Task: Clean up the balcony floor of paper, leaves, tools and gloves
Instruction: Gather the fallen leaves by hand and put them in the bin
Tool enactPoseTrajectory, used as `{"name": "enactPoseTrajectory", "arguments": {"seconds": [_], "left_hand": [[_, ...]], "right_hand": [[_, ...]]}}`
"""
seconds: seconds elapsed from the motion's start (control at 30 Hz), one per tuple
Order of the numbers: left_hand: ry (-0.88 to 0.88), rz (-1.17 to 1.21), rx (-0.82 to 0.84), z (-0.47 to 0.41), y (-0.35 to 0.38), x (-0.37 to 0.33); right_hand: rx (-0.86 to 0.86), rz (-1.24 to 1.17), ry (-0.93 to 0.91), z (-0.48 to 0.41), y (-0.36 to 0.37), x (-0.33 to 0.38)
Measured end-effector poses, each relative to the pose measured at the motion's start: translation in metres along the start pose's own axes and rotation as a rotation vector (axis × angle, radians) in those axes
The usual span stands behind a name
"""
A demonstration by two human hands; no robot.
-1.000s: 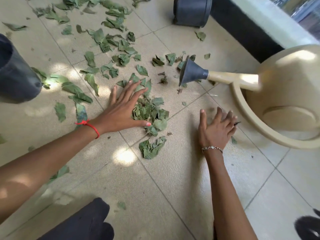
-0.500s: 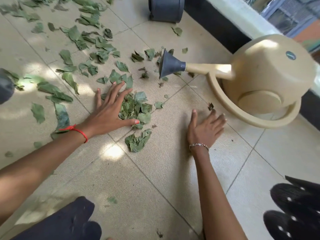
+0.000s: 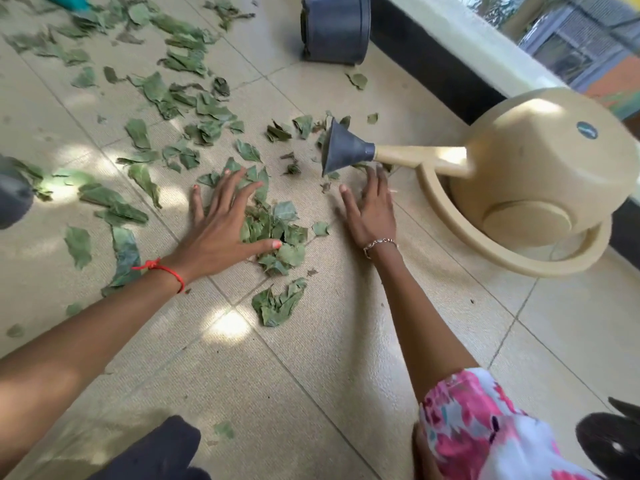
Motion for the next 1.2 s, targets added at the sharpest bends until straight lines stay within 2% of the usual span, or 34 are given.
{"name": "enactPoseTrajectory", "arguments": {"seconds": [0.1, 0.2, 0.33, 0.4, 0.47, 0.57, 0.63, 0.83, 0.9, 0.97, 1.0, 1.07, 1.13, 1.2], "left_hand": [[0.000, -0.043, -0.040, -0.003, -0.003, 0.012], [-0.012, -0.040, -0.074, -0.005, -0.006, 0.018], [-0.030, 0.000, -0.077, -0.015, -0.008, 0.021], [-0.047, 0.021, -0.067, -0.020, -0.011, 0.023], [-0.046, 0.027, -0.055, -0.025, -0.014, 0.026], [-0.018, 0.053, -0.032, -0.031, -0.016, 0.030], [-0.008, 0.074, -0.026, -0.034, -0.017, 0.033], [0.022, 0.130, -0.070, -0.042, -0.023, 0.038], [0.032, 0.121, -0.120, -0.045, -0.028, 0.041], [0.011, 0.097, -0.166, -0.047, -0.035, 0.048], [-0.012, 0.078, -0.177, -0.048, -0.038, 0.053], [-0.057, 0.056, -0.183, -0.048, -0.041, 0.062], [-0.082, 0.066, -0.177, -0.049, -0.042, 0.067], [-0.087, 0.089, -0.171, -0.051, -0.043, 0.067]], "right_hand": [[-0.071, -0.081, 0.147, -0.025, -0.004, -0.003], [-0.021, 0.097, 0.233, -0.049, 0.000, -0.004], [0.005, 0.183, -0.015, -0.067, 0.014, 0.022], [0.068, 0.095, -0.127, -0.067, 0.021, 0.037], [0.051, 0.066, -0.200, -0.066, 0.025, 0.047], [-0.085, -0.022, -0.191, -0.074, 0.022, 0.048], [-0.025, -0.052, -0.155, -0.082, 0.025, 0.052], [0.074, 0.090, -0.479, -0.065, 0.051, 0.101], [0.137, 0.135, -0.654, -0.045, 0.056, 0.114], [0.153, 0.061, -0.740, -0.032, 0.053, 0.122], [0.115, -0.008, -0.695, -0.032, 0.051, 0.123], [0.002, -0.130, -0.479, -0.045, 0.043, 0.119], [0.011, -0.085, -0.305, -0.057, 0.045, 0.115], [0.091, 0.064, -0.365, -0.059, 0.052, 0.122]]}}
Point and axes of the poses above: each hand's wrist, its own z-axis away from the middle knuckle, its own y-axis out of the palm, x = y × z, the point moved 4 cm from there along -z, towards the middle knuckle, and after that the axes turned 11 degrees about z, right-handed, at the moved point
